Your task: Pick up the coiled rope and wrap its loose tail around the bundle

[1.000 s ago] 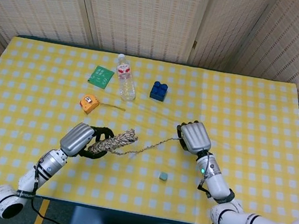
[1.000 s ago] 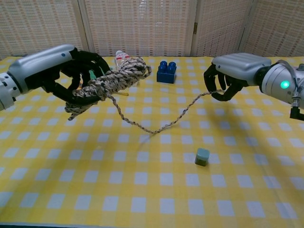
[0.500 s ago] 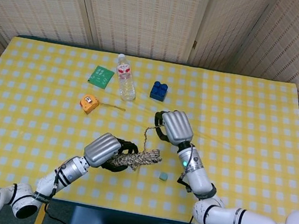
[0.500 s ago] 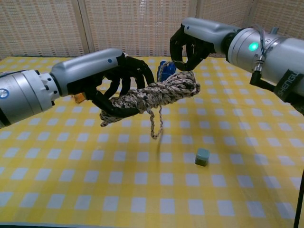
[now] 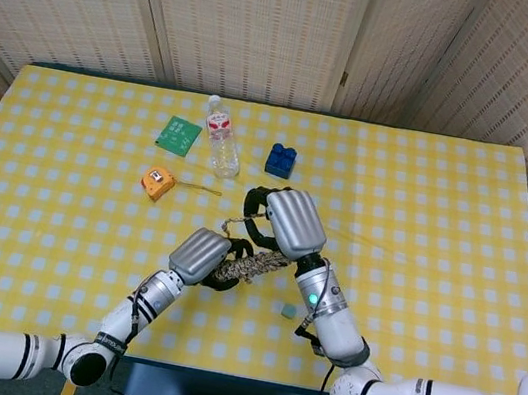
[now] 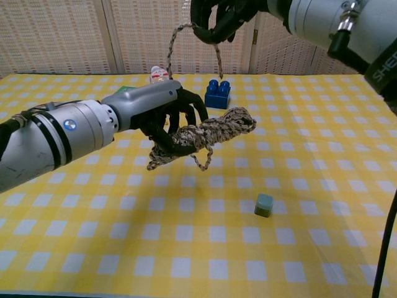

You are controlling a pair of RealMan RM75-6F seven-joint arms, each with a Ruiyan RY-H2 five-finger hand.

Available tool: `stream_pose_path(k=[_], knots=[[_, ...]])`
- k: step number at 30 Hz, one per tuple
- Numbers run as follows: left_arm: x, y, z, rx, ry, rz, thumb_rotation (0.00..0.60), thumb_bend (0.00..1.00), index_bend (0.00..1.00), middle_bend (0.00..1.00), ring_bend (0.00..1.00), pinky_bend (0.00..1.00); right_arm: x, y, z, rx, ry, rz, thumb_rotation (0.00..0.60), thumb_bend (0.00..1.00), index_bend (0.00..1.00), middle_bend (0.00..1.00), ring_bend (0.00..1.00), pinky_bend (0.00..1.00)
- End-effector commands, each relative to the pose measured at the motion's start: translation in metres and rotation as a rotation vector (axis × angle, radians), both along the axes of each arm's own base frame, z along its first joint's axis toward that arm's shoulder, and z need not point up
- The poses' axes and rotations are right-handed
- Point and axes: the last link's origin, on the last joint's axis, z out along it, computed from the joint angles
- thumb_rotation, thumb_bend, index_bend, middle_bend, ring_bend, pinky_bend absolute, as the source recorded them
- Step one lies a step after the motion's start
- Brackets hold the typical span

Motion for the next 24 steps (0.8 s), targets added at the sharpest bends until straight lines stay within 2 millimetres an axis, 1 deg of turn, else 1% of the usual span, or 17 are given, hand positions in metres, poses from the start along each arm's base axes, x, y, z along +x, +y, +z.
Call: stream_pose_path(k=[1,4,8,10,13,16,24], knots=[[-0.001,0.011,-0.001,0.036,-0.023,0.117,0.600,0.77,0.65,0.65,0.63,0.75,-0.004,0.011,0.017,-0.007,-0.045,0.004,0.600,0.65,0.77,0.57,0.60,0.52],[-0.009,0.016,0.001,0.045,-0.051,0.186,0.600,0.77,0.65,0.65,0.64,0.75,-0.007,0.016,0.027,-0.019,-0.064,0.014,0.600,0.65,0.77,0.57,0.60,0.52],[-0.021,0.021,0.010,0.053,-0.105,0.250,0.600,0.77,0.65,0.65,0.64,0.75,-0.013,0.019,0.041,-0.077,-0.097,0.007,0.600,0.65,0.77,0.57,0.60,0.52],[-0.027,0.022,0.015,0.061,-0.128,0.266,0.600,0.77,0.65,0.65,0.64,0.75,-0.015,0.019,0.047,-0.100,-0.115,-0.002,0.600,0.65,0.77,0.57,0.60,0.52],[-0.035,0.024,0.019,0.085,-0.136,0.288,0.600,0.77,0.65,0.65,0.64,0.75,-0.015,0.022,0.049,-0.067,-0.147,-0.003,0.600,0.66,0.77,0.57,0.60,0.52],[-0.038,0.027,0.020,0.100,-0.162,0.327,0.600,0.77,0.65,0.65,0.64,0.75,-0.017,0.028,0.047,-0.034,-0.135,0.017,0.600,0.67,0.77,0.57,0.60,0.52],[-0.039,0.038,0.029,0.095,-0.343,0.479,0.600,0.77,0.64,0.65,0.65,0.75,-0.028,0.050,0.029,0.062,-0.057,0.071,0.600,0.68,0.77,0.57,0.60,0.52]])
